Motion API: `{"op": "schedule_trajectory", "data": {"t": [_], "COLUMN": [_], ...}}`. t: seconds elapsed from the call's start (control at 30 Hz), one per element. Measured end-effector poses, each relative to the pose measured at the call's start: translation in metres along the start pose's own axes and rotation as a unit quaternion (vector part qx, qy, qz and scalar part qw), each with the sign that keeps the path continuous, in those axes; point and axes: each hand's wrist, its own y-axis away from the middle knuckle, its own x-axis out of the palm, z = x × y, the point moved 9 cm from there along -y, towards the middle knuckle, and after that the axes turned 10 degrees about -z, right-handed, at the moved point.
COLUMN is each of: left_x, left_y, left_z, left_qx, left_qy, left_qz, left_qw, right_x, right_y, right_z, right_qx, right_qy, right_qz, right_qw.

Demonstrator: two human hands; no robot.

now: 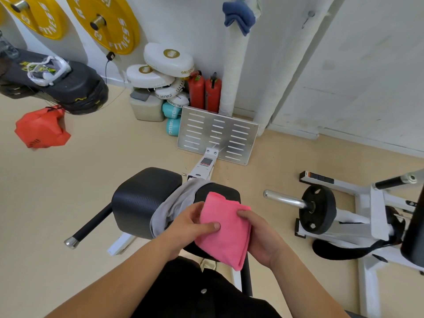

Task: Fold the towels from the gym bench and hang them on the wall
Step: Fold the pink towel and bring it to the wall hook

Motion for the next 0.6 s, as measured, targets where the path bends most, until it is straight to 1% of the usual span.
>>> {"op": "schedule_trajectory", "data": {"t": [0.03, 0.07, 0.1, 0.13, 0.2, 0.27, 0.33, 0.43, 0.53, 0.6], "left_x": [0.005, 0.008, 0.008, 0.004, -0.01, -0.019, -0.026, -0.037, -0.048, -0.053], "left_y": [0.001, 0.001, 0.0, -0.004, -0.011, -0.018, -0.024, -0.041, -0.056, -0.065], "left_z": [0.003, 0.006, 0.009, 0.013, 0.021, 0.027, 0.029, 0.016, 0.0, -0.005], "left_qx": [-0.027, -0.048, -0.063, -0.071, -0.077, -0.085, -0.09, -0.059, -0.02, -0.002], "left_qy": [0.035, 0.056, 0.059, 0.052, 0.013, -0.028, -0.076, -0.158, -0.235, -0.275], "left_qz": [0.038, 0.06, 0.053, 0.026, -0.051, -0.102, -0.127, -0.158, -0.196, -0.201], "left_qw": [0.998, 0.996, 0.995, 0.996, 0.996, 0.991, 0.985, 0.973, 0.952, 0.94], "right_x": [-0.001, -0.002, -0.006, -0.009, -0.015, -0.017, -0.016, -0.015, -0.005, -0.003], "right_y": [0.001, 0.001, -0.001, -0.006, -0.017, -0.029, -0.042, -0.061, -0.07, -0.067], "right_z": [0.001, 0.002, 0.003, 0.004, -0.002, -0.017, -0.029, -0.03, -0.026, -0.019], "right_qx": [0.007, 0.01, 0.006, -0.001, -0.011, 0.0, 0.0, -0.041, -0.061, -0.081], "right_qy": [-0.002, 0.0, 0.008, 0.021, 0.062, 0.105, 0.136, 0.161, 0.194, 0.22], "right_qz": [0.002, -0.002, -0.009, -0.017, -0.026, -0.036, -0.067, -0.138, -0.153, -0.182], "right_qw": [1.0, 1.0, 1.0, 1.0, 0.998, 0.994, 0.988, 0.976, 0.967, 0.955]}}
